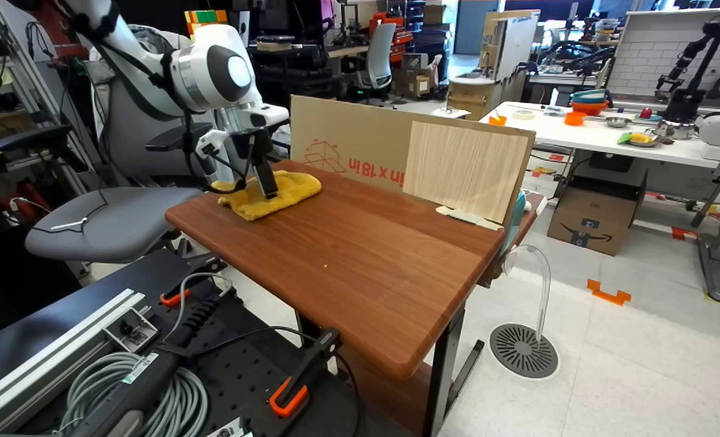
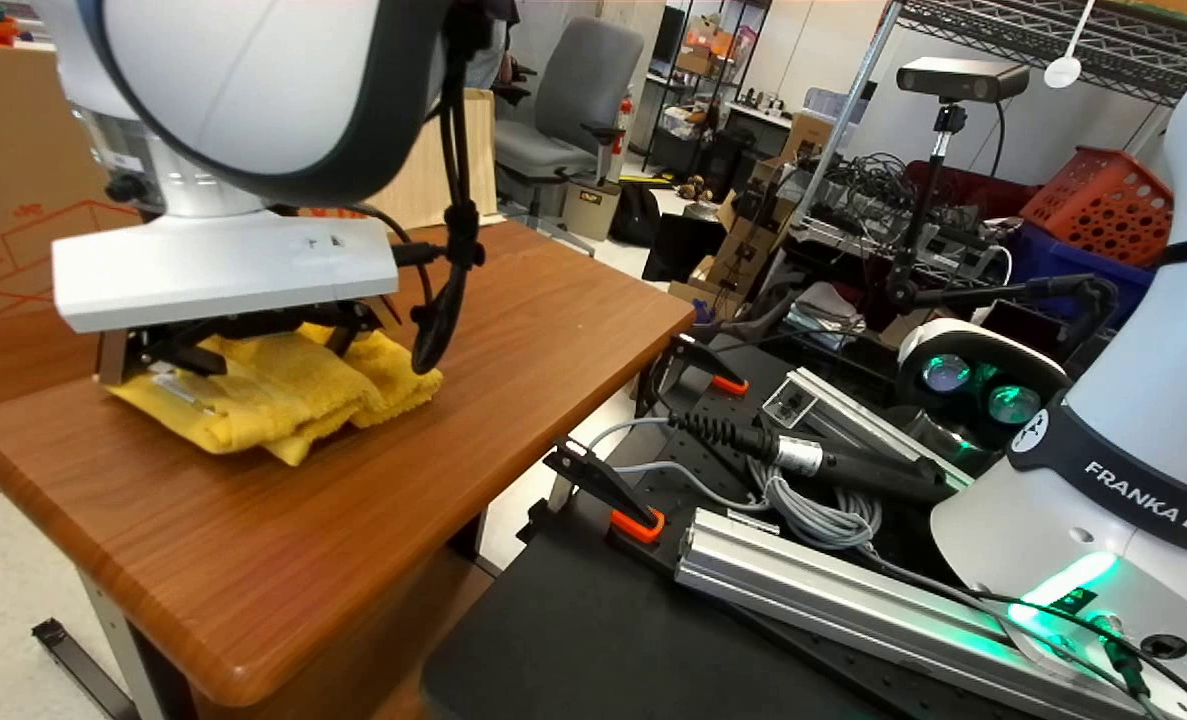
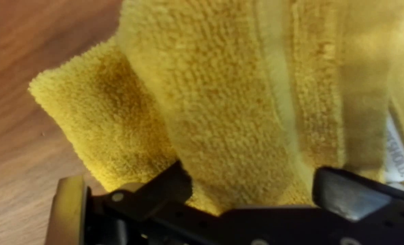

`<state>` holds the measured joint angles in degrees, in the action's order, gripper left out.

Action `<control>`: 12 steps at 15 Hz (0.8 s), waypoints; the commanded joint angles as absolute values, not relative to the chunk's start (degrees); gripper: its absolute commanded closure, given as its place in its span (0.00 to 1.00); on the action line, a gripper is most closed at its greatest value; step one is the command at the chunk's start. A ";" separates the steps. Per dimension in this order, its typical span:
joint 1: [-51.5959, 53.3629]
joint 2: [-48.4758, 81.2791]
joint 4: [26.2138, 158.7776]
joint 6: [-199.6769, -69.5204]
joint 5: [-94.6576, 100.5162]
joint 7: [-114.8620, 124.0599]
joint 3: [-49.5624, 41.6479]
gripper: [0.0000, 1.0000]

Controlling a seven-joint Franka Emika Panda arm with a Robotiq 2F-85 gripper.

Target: Use the towel to wipe the desk

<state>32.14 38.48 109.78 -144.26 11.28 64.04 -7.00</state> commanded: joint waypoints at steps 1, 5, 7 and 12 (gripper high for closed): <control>29.93 48.15 98.94 -142.76 12.53 70.85 -10.54 0.00; 26.63 49.87 95.13 -139.85 11.65 73.00 -10.55 0.00; 24.61 47.26 97.86 -139.74 11.32 70.77 -9.20 0.00; 19.30 39.09 111.00 -144.64 11.07 69.55 -10.34 0.00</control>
<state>23.27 42.94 102.01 -141.34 11.19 70.33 -10.14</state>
